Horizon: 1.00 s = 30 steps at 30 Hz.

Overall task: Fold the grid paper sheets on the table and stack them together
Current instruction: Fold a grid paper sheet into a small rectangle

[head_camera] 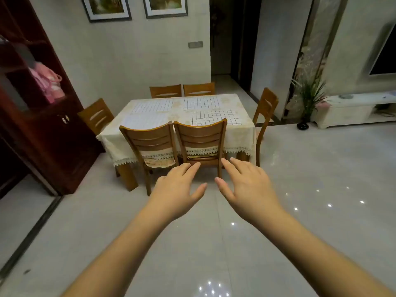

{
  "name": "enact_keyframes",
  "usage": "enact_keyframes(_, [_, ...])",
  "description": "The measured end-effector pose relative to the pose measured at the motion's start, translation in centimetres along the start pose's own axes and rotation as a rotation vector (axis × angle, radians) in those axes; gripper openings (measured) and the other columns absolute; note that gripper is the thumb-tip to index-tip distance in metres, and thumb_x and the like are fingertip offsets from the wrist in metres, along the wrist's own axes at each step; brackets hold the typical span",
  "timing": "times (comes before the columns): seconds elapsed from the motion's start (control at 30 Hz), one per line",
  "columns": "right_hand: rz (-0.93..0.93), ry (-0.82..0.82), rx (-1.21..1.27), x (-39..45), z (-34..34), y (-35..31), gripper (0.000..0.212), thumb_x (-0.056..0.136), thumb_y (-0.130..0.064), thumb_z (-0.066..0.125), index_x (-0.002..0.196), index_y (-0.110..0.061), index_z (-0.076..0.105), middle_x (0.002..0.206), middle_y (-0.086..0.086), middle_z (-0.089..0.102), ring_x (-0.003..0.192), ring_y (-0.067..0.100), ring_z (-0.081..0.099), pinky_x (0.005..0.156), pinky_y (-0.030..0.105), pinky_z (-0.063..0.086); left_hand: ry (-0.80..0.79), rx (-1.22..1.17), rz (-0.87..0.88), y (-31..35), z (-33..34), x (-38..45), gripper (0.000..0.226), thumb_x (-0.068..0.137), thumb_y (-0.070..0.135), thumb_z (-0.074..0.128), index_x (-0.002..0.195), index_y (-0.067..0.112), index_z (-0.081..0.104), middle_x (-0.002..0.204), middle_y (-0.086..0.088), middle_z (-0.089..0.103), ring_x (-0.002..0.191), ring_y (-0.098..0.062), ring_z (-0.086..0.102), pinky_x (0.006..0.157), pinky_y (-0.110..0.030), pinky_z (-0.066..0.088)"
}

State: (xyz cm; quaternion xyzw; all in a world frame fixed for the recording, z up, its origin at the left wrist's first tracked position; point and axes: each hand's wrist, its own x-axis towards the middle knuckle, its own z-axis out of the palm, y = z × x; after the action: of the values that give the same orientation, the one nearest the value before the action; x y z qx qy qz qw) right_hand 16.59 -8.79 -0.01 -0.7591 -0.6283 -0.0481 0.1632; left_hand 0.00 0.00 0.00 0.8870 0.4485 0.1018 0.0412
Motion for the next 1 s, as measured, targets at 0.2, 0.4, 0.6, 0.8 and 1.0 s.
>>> enact_keyframes(0.2, [-0.065, -0.085, -0.026, 3.0, 2.0, 4.5, 0.076, 0.086, -0.068, 0.005, 0.151, -0.032, 0.024, 0.156, -0.003, 0.029, 0.143, 0.017, 0.026, 0.116, 0.037, 0.02, -0.078, 0.0, -0.086, 2.0, 2.3, 3.9, 0.066, 0.094, 0.063, 0.032, 0.152, 0.037, 0.016, 0.158, 0.008, 0.022, 0.145, -0.013, 0.02, 0.113, -0.043, 0.031])
enact_keyframes(0.4, [-0.066, -0.132, -0.008, 6.7, 4.3, 6.3, 0.083, 0.081, -0.07, -0.002, 0.152, -0.033, 0.018, 0.159, -0.003, 0.022, 0.145, 0.017, 0.02, 0.117, 0.037, 0.014, -0.079, -0.008, -0.09, 1.2, 3.5, 7.7, 0.067, 0.092, 0.066, 0.031, 0.151, 0.039, 0.016, 0.158, 0.009, 0.022, 0.145, -0.012, 0.018, 0.115, -0.042, 0.028])
enact_keyframes(0.6, [-0.053, -0.147, -0.013, 12.7, 7.3, 5.9, 0.085, 0.08, -0.07, -0.002, 0.152, -0.032, 0.02, 0.158, -0.003, 0.024, 0.145, 0.017, 0.021, 0.117, 0.038, 0.016, -0.076, -0.027, -0.084, -2.5, 4.7, 13.1, 0.067, 0.093, 0.065, 0.032, 0.151, 0.038, 0.015, 0.158, 0.01, 0.021, 0.145, -0.012, 0.017, 0.116, -0.044, 0.025])
enact_keyframes(0.8, [-0.036, -0.129, -0.057, 19.8, 9.6, 4.2, 0.082, 0.082, -0.068, 0.003, 0.15, -0.03, 0.029, 0.155, -0.002, 0.032, 0.142, 0.018, 0.028, 0.116, 0.038, 0.021, -0.068, -0.047, -0.044, -7.8, 5.6, 19.0, 0.066, 0.093, 0.063, 0.033, 0.152, 0.036, 0.016, 0.158, 0.009, 0.023, 0.145, -0.013, 0.019, 0.114, -0.043, 0.027])
enact_keyframes(1.0, [0.016, -0.112, -0.062, 25.0, 10.6, 3.7, 0.082, 0.082, -0.067, 0.003, 0.149, -0.029, 0.031, 0.153, -0.002, 0.035, 0.141, 0.017, 0.031, 0.115, 0.038, 0.024, -0.06, -0.066, 0.011, -10.8, 5.4, 24.8, 0.065, 0.094, 0.063, 0.033, 0.151, 0.038, 0.018, 0.158, 0.01, 0.023, 0.145, -0.012, 0.019, 0.115, -0.042, 0.025])
